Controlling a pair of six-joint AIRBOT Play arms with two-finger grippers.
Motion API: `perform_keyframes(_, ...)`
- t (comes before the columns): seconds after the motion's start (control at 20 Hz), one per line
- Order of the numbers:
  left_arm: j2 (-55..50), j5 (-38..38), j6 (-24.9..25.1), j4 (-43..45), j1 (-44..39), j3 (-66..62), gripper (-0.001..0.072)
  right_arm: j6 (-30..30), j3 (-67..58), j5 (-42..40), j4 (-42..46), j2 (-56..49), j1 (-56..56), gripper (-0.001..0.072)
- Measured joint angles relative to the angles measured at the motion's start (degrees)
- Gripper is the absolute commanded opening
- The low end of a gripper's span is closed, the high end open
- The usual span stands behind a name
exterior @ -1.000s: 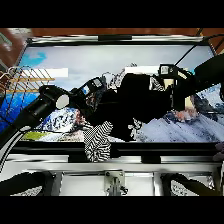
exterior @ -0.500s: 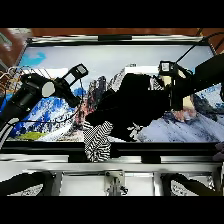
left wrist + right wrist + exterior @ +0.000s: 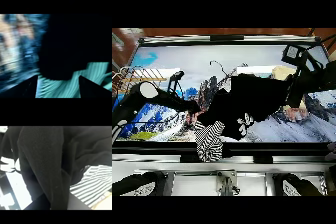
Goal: Fold the shirts.
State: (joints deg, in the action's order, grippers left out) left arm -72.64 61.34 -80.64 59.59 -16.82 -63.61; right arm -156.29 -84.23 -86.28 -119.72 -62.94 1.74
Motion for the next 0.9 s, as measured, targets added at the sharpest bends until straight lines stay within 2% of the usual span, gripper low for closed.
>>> perform_keyframes(0.2,0.1,-14.4,-0.8,-16.0,-7.1,7.3,0.058,3.8,0.0,2.0,0.1,4.1,0.0,0.0077)
perform_keyframes(0.45,-2.3,-33.0,-1.1,-33.8,-15.2,10.6,0.0584,8.0,0.0,3.3,0.1,8.2,0.0,0.0077)
perform_keyframes(0.5,-2.8,-35.4,-1.1,-36.9,-16.2,10.8,0.0616,8.6,0.0,3.3,0.1,8.7,0.0,0.0077)
perform_keyframes(0.7,-3.9,-40.2,0.1,-45.0,-17.9,10.1,0.0619,10.0,0.0,3.2,0.1,9.6,0.0,0.0077)
perform_keyframes(0.9,-4.4,-42.1,0.9,-48.1,-18.3,6.4,0.0619,10.5,0.0,2.8,0.2,9.9,0.0,0.0077)
